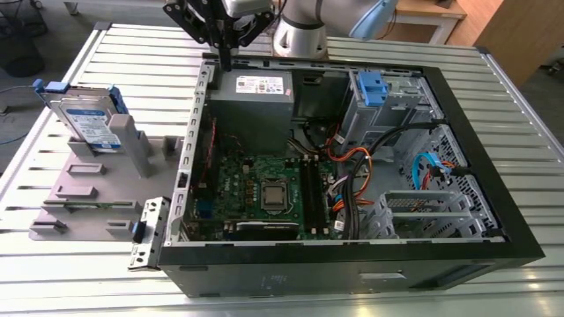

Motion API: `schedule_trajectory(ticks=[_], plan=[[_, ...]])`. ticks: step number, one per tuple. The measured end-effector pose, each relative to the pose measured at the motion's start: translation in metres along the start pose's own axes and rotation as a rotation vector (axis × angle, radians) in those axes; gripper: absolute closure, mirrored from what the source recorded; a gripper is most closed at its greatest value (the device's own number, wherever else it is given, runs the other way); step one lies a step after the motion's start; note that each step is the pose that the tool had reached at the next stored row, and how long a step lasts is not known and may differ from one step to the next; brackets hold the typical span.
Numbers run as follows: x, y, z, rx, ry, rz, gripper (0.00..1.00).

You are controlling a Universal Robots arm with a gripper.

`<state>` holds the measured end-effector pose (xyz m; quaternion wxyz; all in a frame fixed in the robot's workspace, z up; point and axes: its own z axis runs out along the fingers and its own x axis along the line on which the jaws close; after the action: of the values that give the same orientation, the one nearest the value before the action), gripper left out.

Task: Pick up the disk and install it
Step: 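Reach for the disk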

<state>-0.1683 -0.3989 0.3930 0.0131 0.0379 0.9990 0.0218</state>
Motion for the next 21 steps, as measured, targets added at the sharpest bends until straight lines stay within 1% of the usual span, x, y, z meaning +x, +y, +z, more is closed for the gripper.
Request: schedule_trajectory(ticks=[9, 21], plan=[[0.0123, -0.0009, -0.0003, 0.0, 0.0001, 0.0, 0.89], [0.0308, -0.0024, -0.0008, 0.0, 0.0, 0.0, 0.89]])
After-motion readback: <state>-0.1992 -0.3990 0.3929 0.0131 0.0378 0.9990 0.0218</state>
